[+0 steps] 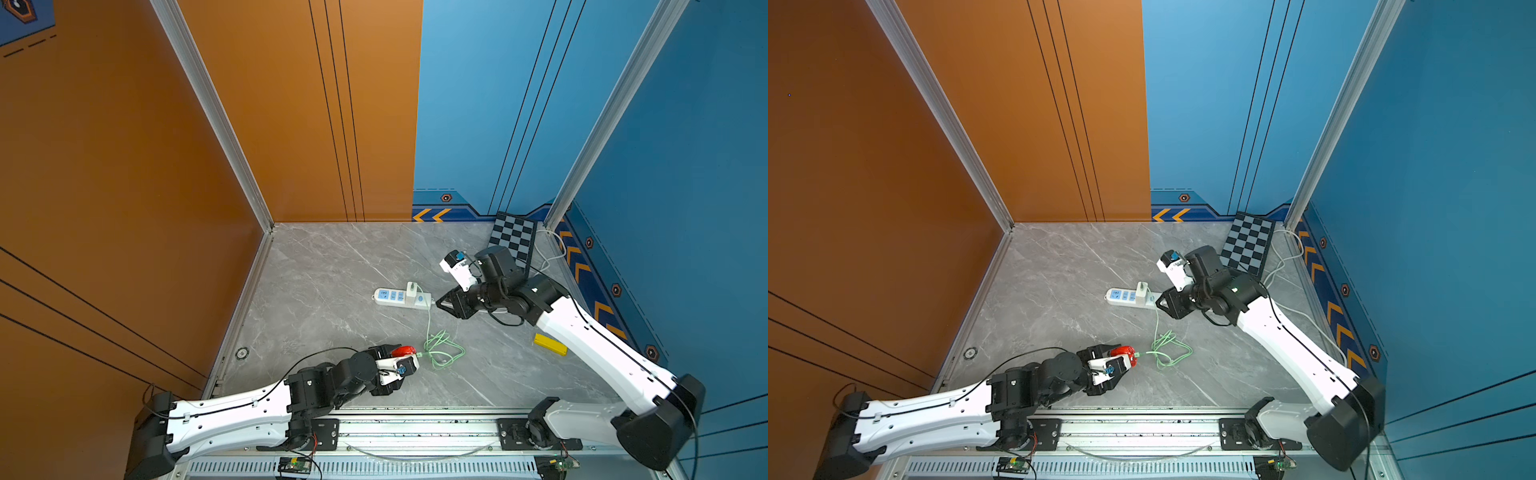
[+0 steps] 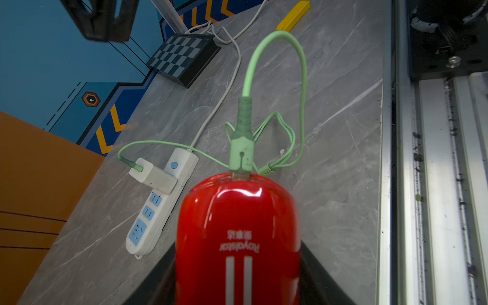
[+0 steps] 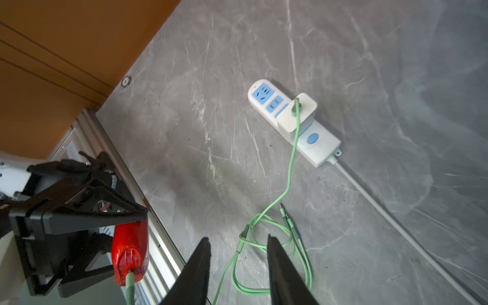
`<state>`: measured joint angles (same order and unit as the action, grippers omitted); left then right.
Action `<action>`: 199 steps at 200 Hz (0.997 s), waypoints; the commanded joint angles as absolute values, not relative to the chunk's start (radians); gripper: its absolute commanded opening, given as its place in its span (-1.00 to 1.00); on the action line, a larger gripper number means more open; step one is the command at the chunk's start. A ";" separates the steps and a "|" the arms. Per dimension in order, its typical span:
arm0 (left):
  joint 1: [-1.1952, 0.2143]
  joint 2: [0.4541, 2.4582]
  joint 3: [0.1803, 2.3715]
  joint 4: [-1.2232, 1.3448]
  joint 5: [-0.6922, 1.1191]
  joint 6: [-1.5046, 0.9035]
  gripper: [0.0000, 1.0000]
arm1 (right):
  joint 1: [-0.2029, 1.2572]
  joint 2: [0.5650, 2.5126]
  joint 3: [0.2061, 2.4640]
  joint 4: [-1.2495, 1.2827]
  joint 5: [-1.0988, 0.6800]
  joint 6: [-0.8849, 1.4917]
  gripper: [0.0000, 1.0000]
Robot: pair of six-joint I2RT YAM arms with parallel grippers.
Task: Charge the electric shaver
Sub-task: Insert the charging cable into the electric shaver.
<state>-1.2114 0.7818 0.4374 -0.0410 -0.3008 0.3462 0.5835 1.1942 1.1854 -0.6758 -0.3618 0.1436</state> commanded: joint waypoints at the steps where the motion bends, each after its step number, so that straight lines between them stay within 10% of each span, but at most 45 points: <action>1: -1.168 0.780 0.402 0.138 -0.376 0.246 -1.00 | 0.597 1.050 1.088 -0.521 -0.225 0.309 -0.28; 199: -1.041 0.930 0.357 0.536 -0.351 0.138 -1.00 | 0.815 1.016 0.736 0.073 -0.249 0.598 -0.12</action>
<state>-1.0470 0.9466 0.3367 0.4767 -0.3557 0.1566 0.8070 1.0065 0.7101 -0.0147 -0.2817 0.5869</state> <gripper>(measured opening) 0.604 0.445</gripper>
